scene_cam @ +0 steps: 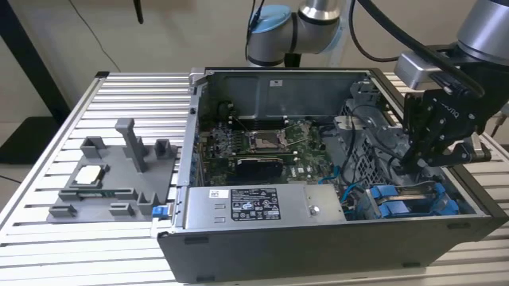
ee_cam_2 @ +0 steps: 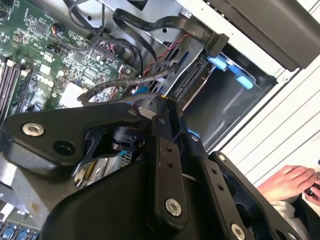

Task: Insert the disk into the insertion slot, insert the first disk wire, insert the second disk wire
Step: 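Insert the first disk wire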

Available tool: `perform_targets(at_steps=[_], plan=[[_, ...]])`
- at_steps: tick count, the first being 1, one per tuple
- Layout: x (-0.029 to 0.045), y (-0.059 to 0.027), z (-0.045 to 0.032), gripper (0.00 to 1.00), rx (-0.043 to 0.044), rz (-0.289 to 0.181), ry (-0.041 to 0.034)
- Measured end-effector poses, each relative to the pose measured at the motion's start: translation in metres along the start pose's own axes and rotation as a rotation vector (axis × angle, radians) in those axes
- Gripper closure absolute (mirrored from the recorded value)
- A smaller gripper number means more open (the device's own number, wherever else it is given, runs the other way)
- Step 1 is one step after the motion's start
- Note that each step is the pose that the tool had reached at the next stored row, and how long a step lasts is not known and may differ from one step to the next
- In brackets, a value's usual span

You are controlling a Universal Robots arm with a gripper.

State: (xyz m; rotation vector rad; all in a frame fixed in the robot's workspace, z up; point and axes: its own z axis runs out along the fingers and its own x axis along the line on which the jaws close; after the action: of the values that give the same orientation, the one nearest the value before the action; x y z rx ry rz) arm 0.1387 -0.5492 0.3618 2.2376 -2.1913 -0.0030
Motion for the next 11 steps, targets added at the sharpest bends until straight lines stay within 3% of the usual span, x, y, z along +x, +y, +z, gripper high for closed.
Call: perform_targets(at_steps=[11], plan=[[0.0005, -0.0085, 0.0053, 0.81, 0.0000, 0.000, 0.0000]])
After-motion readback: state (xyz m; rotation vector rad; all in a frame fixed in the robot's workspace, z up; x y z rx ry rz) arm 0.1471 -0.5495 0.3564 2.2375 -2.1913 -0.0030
